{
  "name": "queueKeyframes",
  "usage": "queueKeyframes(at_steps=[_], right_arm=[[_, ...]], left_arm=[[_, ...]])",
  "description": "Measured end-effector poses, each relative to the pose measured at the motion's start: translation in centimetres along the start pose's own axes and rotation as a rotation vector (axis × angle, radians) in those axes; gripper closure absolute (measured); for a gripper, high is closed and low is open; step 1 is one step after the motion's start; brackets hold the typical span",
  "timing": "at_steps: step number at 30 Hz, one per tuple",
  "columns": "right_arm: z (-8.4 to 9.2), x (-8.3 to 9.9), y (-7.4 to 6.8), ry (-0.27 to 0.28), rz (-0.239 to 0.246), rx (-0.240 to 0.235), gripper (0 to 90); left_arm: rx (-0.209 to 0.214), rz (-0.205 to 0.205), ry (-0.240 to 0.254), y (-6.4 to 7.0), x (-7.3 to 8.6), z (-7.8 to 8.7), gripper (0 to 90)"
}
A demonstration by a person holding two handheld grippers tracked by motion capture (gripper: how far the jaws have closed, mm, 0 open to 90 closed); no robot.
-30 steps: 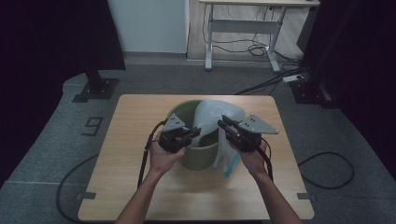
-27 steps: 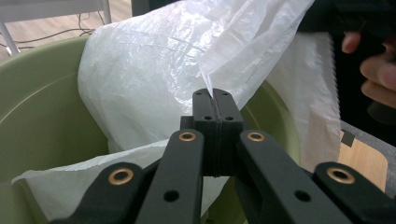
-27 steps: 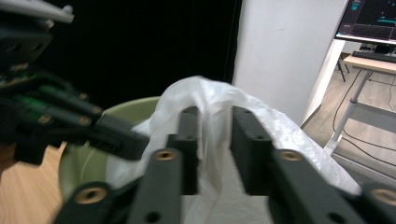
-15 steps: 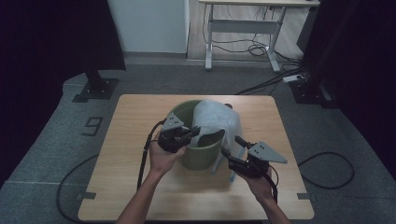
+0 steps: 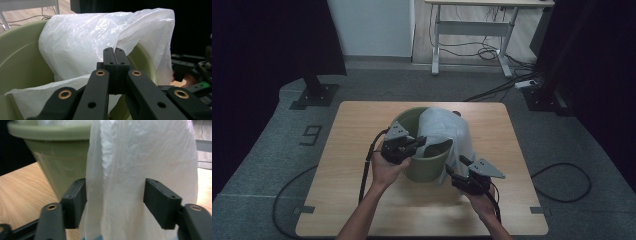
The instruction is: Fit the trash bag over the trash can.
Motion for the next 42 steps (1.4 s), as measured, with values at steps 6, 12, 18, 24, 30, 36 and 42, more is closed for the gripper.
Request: queueKeyframes(at_steps=[6,12,18,24,30,36,42], right_arm=[[-0.1,0.6,0.1,0.036,0.038,-0.038,76.8],[0.4,-0.3,1.2,0.046,0.041,-0.053,88.6],[1.0,-1.1,1.8,0.062,0.044,-0.043,88.7],[1.3,-1.7,2.0,0.075,0.046,-0.055,88.5],[0.9,-0.6,0.4,0.043,0.060,-0.061,53.4],[-0.4,0.2,-0.6,0.009,0.033,-0.060,40.9],[-1.7,0.4,-0.3,0.017,0.041,-0.020,72.8]], left_arm=[[0.010,0.005,0.007,-0.1,0.0,0.4,89.8],[0.016,0.012,0.014,-0.3,0.2,0.7,89.8],[0.017,0.011,0.010,-0.3,0.3,0.7,89.8],[0.015,0.008,0.004,-0.2,0.3,0.4,89.8],[0.018,0.005,0.005,0.0,0.3,0.4,89.8],[0.021,0.007,0.007,0.1,0.3,0.4,89.7],[0.026,0.004,0.002,0.0,0.3,0.5,89.8]])
Point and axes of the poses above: each handheld gripper's, and its own axes: z roughly backward along the jaws, x roughly out of its underside, y roughly to its right, the point moved 3 cm from there along -z, roughly forward along the jaws, and after that the axes turned 1 degree about z, right-handed, at the moved point
